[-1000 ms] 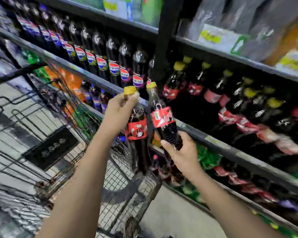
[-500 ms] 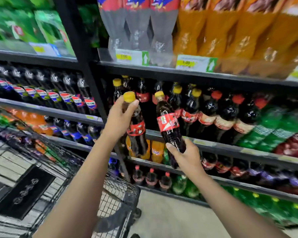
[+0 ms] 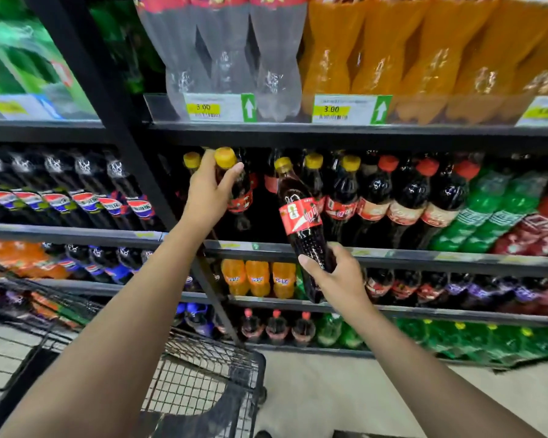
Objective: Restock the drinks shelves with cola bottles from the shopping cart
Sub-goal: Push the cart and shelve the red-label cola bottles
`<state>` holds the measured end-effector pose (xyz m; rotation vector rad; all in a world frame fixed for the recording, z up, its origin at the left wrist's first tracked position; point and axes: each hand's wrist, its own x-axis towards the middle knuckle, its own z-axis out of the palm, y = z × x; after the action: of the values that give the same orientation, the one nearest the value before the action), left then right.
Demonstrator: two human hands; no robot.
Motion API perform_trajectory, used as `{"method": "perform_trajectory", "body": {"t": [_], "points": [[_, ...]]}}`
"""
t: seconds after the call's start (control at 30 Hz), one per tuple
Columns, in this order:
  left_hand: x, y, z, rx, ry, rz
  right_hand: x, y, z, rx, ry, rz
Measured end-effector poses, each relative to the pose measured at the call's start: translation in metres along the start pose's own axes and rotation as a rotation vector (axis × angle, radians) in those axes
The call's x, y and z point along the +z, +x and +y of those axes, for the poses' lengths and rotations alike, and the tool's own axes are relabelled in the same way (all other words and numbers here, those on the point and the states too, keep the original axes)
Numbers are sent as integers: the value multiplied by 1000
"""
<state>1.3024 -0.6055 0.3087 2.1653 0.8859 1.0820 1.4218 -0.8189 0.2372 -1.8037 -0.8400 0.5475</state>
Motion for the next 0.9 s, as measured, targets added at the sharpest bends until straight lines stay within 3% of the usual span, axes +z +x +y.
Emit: {"method": "perform_trajectory", "body": {"t": [0.43, 0.9], "points": [[9, 30, -32, -120, 37, -331, 6, 8, 0, 54, 8, 14], [4, 46, -7, -30, 297, -371, 12, 5, 2, 37, 53, 12]]}}
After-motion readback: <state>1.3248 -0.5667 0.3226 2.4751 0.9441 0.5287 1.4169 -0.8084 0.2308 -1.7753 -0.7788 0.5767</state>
